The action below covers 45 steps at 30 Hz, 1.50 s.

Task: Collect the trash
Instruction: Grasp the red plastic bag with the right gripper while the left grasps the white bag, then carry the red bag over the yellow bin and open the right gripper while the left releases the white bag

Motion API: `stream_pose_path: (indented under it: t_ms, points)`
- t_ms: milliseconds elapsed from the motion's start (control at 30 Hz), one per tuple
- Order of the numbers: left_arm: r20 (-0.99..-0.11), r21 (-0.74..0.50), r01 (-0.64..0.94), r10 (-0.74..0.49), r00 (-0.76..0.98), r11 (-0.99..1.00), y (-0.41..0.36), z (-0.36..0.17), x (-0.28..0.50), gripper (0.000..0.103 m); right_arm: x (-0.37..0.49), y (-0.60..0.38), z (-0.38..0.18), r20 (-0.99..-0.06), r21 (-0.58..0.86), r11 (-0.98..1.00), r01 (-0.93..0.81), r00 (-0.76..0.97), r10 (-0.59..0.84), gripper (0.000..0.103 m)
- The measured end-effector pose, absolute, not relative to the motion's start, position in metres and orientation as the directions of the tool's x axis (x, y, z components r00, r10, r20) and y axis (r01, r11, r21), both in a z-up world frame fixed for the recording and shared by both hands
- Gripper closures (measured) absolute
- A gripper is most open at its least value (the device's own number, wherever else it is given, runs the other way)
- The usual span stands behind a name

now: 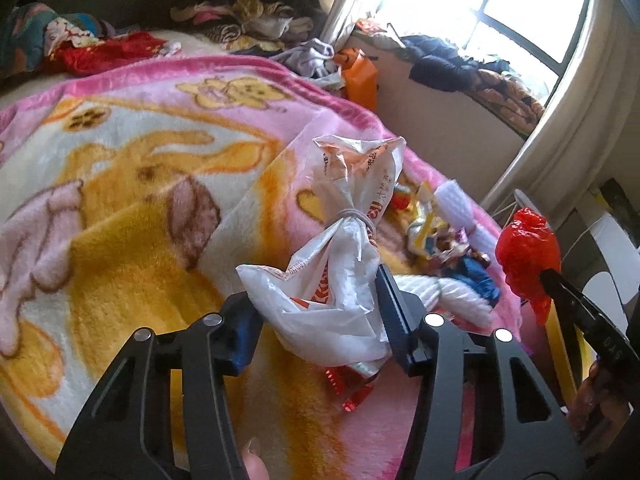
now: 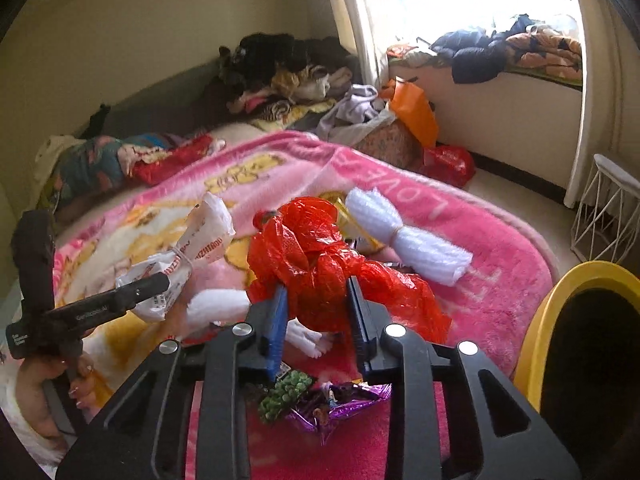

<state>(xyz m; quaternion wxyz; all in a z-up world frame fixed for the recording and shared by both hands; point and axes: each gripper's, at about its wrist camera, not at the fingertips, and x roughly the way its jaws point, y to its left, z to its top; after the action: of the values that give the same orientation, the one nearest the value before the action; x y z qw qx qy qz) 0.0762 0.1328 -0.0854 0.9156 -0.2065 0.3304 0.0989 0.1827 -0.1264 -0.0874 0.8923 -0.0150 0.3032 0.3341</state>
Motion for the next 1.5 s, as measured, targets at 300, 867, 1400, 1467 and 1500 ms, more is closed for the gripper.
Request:
stream_pose_path:
  t_ms: [300, 867, 1400, 1467, 1500]
  points:
    - [-0.542, -0.338, -0.217, 0.0, 0.841, 0.916, 0.113, -0.038, 0.077, 0.059, 0.172, -0.145, -0.065, -0.487, 0.173, 0.782, -0.599, 0.638, 0.597, 0.078]
    - [-0.488, -0.348, -0.044, -0.142, 0.861, 0.936, 0.048, -0.013, 0.099, 0.059, 0.17, -0.207, -0.048, -0.433, 0.18, 0.862, -0.474, 0.749, 0.502, 0.078]
    - [-0.479, -0.343, 0.051, -0.222, 0.849, 0.938, 0.004, -0.009, 0.106, 0.059, 0.165, -0.262, -0.049, -0.428, 0.234, 0.906, -0.352, 0.8, 0.421, 0.078]
    - [-0.479, -0.342, 0.061, -0.23, 0.847, 0.938, -0.002, -0.009, 0.106, 0.059, 0.165, -0.266, -0.049, -0.432, 0.24, 0.91, -0.338, 0.802, 0.412, 0.078]
    - [-0.48, -0.34, 0.068, -0.236, 0.845, 0.938, -0.005, -0.009, 0.107, 0.059, 0.165, -0.269, -0.05, -0.433, 0.246, 0.911, -0.331, 0.803, 0.409, 0.078]
